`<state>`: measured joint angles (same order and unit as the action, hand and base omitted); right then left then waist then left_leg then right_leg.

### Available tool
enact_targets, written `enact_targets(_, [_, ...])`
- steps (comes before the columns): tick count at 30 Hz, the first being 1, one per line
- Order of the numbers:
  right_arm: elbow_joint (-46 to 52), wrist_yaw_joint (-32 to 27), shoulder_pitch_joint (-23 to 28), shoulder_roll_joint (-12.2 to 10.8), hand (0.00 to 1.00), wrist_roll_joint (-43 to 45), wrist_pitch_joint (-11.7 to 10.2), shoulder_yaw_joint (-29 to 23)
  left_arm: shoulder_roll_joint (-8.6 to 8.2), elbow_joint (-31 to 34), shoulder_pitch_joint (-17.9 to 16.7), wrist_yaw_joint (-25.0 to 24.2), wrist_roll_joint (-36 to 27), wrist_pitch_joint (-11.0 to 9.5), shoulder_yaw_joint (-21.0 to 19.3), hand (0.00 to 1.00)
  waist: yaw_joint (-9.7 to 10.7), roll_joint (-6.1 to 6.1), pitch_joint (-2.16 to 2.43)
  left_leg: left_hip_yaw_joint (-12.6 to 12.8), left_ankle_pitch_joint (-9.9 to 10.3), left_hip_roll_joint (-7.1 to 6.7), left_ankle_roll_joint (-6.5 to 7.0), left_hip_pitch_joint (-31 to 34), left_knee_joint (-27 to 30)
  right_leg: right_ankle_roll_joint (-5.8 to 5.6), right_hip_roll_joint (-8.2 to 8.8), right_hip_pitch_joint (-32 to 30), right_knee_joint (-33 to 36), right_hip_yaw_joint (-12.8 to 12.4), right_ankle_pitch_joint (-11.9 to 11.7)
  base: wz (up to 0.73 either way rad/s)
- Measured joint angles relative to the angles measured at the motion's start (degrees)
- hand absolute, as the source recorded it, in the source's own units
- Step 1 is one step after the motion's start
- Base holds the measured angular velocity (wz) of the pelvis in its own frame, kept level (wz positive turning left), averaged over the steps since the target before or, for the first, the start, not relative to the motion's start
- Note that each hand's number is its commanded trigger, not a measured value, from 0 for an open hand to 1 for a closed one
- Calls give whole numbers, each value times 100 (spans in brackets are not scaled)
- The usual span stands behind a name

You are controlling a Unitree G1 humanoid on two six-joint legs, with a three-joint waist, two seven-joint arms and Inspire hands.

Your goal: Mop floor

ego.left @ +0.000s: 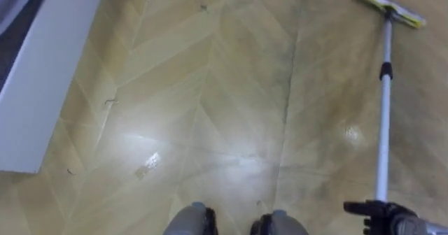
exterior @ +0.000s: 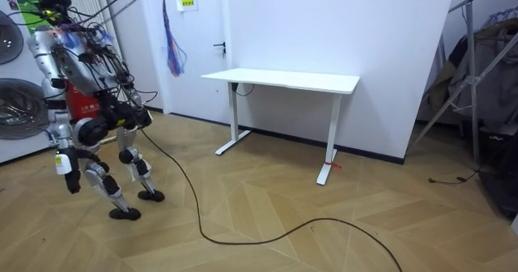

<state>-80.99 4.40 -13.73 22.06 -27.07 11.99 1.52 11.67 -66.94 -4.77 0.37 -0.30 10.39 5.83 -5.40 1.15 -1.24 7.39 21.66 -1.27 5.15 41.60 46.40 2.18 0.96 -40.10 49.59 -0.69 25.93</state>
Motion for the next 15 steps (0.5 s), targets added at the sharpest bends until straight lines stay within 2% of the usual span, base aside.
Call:
enact_targets(1, [-93, 81, 123, -40, 100, -12, -5, 12, -11, -127, 56, -86, 0, 5, -11, 0, -126, -22, -8, 228, 27, 117, 46, -181, -156, -38, -54, 122, -140, -96, -82, -22])
enact_targets(2, [-154, 106, 165, -66, 100, -8, -7, 24, -15, -204, 103, -119, 1, 8, -31, 0, -162, -29, -6, 336, 41, 158, 67, -258, -193, -40, -34, 159, -152, -53, -111, -54])
enact_targets(3, [-197, 143, 282, -86, 100, -3, -7, 75, -40, -315, 130, -130, 2, 64, -90, 0, -144, -107, -11, 414, 107, 172, 112, -361, -197, -36, 36, 215, -127, 72, -123, -35])
enact_targets(4, [-197, 150, 367, -84, 100, -5, -11, 104, -53, -366, 165, -131, 1, 67, -125, 0, -114, -156, -2, 433, 140, 161, 130, -374, -178, -40, 70, 204, -69, 106, -125, -23])
enact_targets(5, [-196, 116, 552, -96, 100, 24, -15, 165, -68, -404, 269, -127, -3, 48, -125, 0, -43, -256, 6, 451, 194, 119, 170, -378, -162, -53, 101, 145, 68, 72, -132, -5])
enact_targets(6, [-239, 8, 676, -165, 100, 171, 1, 183, -69, -409, 366, -123, -5, 35, -130, 0, 37, -315, 9, 462, 205, 47, 188, -375, -177, -91, 140, 83, 231, 5, -154, 0])
enact_targets(8, [-409, -133, 796, -329, 100, 327, 37, 235, -77, -421, 459, -97, -15, 23, -121, 0, 150, -387, 42, 515, 239, 17, 229, -377, -179, -120, 194, -7, 355, -6, -169, -19])
enact_targets(11, [-428, -323, 863, -608, 100, 534, 146, 293, -146, -471, 465, -79, -14, 13, -117, 0, 213, -422, 50, 453, 239, 13, 229, -361, -173, -131, 197, -27, 140, 106, -174, -65])
enact_targets(13, [-427, -404, 849, -663, 100, 673, 146, 343, -258, -528, 461, -71, -32, 57, -120, 0, 185, -467, 43, 335, 239, 14, 228, -329, -164, -130, 185, 31, -98, 195, -175, -87])
enact_targets(15, [-422, -560, 805, -729, 100, 876, 188, 349, -371, -624, 461, -44, -36, 143, -231, 0, 221, -510, 32, 298, 239, 16, 226, -348, -151, -112, 235, 73, -192, 407, -187, -51])
